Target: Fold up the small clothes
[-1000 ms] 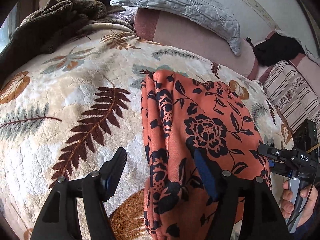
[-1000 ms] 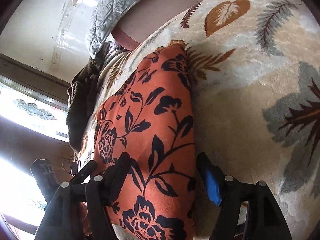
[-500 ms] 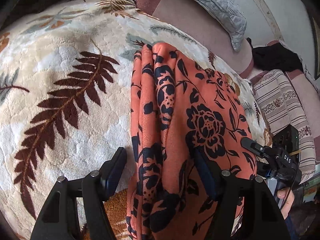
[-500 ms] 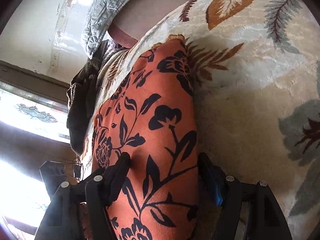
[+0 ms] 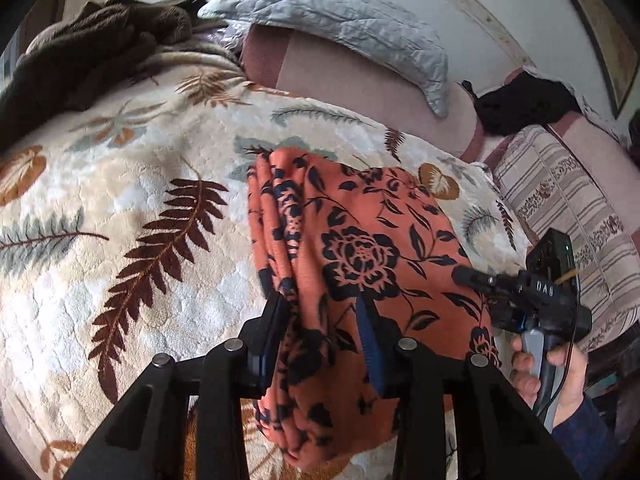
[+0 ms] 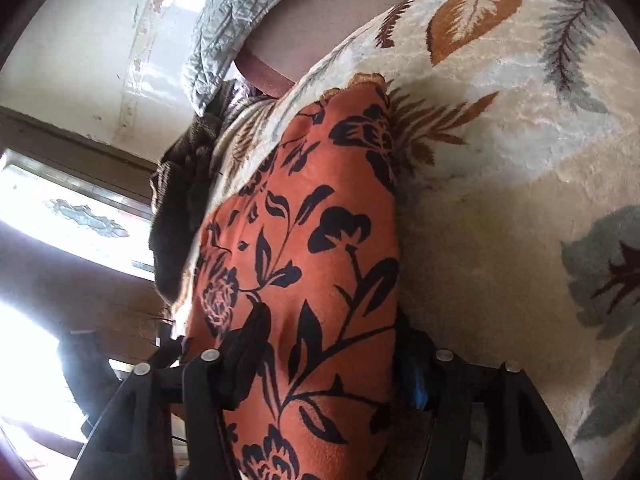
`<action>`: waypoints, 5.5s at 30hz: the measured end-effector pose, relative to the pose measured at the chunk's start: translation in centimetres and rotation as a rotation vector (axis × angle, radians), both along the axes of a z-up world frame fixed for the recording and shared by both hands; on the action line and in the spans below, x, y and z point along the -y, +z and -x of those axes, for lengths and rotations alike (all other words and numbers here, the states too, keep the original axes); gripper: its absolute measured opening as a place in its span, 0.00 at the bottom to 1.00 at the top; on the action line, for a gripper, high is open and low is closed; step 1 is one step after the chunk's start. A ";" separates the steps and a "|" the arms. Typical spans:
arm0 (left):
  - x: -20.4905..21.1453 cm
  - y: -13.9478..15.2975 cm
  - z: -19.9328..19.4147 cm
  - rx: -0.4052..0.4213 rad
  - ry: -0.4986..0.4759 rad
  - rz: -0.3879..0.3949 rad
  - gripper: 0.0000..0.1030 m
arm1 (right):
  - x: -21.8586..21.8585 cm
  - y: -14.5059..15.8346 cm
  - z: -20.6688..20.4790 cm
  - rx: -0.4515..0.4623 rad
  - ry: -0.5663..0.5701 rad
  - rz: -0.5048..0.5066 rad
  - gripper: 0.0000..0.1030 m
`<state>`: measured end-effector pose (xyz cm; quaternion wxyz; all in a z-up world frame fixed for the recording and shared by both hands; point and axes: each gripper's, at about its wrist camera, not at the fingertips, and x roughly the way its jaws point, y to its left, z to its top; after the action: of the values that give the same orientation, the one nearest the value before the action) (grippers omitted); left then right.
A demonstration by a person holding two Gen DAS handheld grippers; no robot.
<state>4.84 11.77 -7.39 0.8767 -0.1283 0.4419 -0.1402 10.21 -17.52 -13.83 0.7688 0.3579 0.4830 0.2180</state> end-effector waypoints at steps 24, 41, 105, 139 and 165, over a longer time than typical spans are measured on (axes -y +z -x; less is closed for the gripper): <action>0.7 -4.0 -0.9 -0.078 0.060 -0.110 0.37 | -1.3 0.1 4.8 -0.070 0.024 0.076 0.48; -3.1 -5.5 1.3 -0.208 0.050 0.107 0.31 | -1.0 1.7 7.0 0.042 -0.036 0.193 0.75; -2.3 -5.7 -4.8 -0.220 0.028 0.107 0.61 | -1.1 -0.5 -0.5 -0.080 -0.011 0.009 0.72; 8.5 -1.5 -4.5 -0.043 -0.006 -0.047 0.45 | 5.8 8.4 2.2 0.201 -0.061 0.173 0.66; 8.8 -2.1 -2.5 0.014 0.026 -0.224 0.57 | 3.4 9.4 3.8 0.132 -0.088 0.326 0.73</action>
<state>7.34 2.97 -9.45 0.8905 -0.0344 0.4467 -0.0795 6.38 -20.96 -4.38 0.8555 0.2341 0.4442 0.1261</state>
